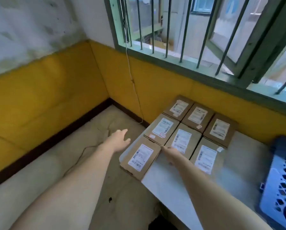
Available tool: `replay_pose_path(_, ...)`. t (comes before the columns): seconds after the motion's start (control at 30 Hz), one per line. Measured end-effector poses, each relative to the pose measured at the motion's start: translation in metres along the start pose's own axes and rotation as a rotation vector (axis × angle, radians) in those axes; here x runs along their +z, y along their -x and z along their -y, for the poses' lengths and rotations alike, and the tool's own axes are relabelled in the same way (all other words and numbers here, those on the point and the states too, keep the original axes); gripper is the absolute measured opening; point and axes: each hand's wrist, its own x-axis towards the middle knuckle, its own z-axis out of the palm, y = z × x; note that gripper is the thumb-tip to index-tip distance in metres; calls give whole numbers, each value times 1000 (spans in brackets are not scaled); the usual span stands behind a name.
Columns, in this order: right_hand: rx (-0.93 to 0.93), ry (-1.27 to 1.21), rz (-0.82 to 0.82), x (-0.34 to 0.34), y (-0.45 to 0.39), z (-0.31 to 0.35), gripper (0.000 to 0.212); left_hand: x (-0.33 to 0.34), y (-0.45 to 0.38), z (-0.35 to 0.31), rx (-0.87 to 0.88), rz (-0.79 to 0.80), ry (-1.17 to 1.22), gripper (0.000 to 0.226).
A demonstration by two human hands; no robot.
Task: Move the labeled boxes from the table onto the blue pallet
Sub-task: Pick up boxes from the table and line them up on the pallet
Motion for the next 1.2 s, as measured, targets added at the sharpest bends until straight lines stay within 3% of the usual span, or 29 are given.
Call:
replay_pose_path(0.23,284,-379,142,47,-47,-6,61,56,-40,16,-77,219,80,59)
replay_pose_path(0.47,381,-514,195,82,-59,-3,46,91,-74,30,-145,378,256,52)
replay_pose_path(0.67,441,-495,202,85,-44,15,49,81,-84,34,-218,430,329,59)
replay_pose_path(0.73,424,-512,237,82,-40,22,54,74,-87,38,-223,394,370,52)
replay_pose_path(0.83,351,-544,240,72,-25,42,46,56,-88,41,-192,312,352,46)
replay_pose_path(1.07,161,-663,-38,30,15,62,23,3,-84,2,44,187,426,30)
replay_pose_path(1.2,81,-750,-231,-9,41,45,22,-11,-75,-55,197,166,477,50)
